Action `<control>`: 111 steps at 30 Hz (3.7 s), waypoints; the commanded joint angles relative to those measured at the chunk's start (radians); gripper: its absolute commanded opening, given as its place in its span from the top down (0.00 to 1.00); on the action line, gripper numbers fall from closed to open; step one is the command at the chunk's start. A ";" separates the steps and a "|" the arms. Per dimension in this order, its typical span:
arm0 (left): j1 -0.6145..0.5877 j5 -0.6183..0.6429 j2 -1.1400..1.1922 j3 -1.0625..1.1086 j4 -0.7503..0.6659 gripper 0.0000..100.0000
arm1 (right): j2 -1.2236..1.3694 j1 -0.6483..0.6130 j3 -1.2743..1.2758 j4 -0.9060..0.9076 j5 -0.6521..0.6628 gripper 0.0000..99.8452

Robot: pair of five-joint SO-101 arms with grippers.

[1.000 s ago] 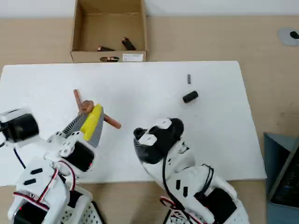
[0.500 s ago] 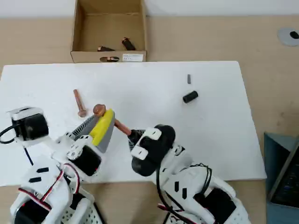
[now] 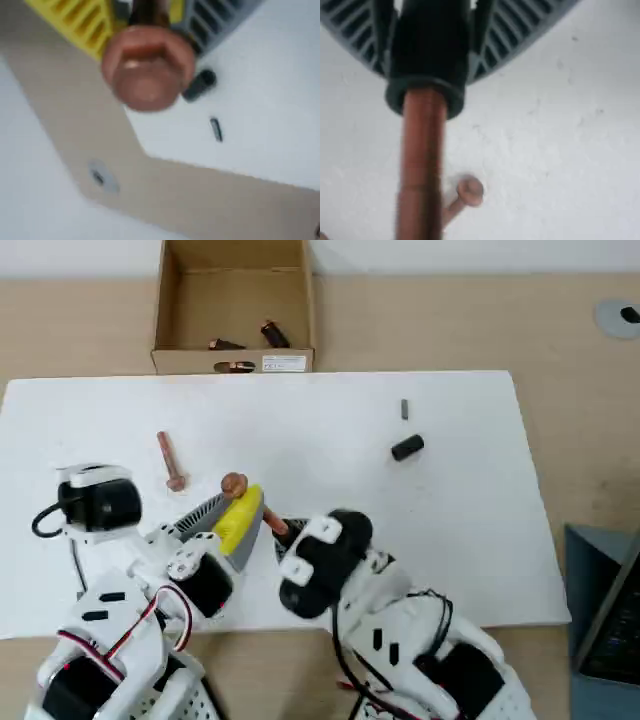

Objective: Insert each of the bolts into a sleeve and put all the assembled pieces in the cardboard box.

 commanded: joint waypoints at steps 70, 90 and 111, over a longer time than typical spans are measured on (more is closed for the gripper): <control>-0.678 -0.520 -0.002 0.299 0.144 1.00 | 0.450 0.291 -0.452 -0.143 -0.098 0.99; -0.677 -0.516 -0.002 0.540 0.046 1.00 | 1.721 0.398 -1.259 -0.560 -0.008 0.99; -0.687 -0.479 -0.002 0.537 0.051 1.00 | 2.733 0.453 -2.302 -0.554 0.344 0.99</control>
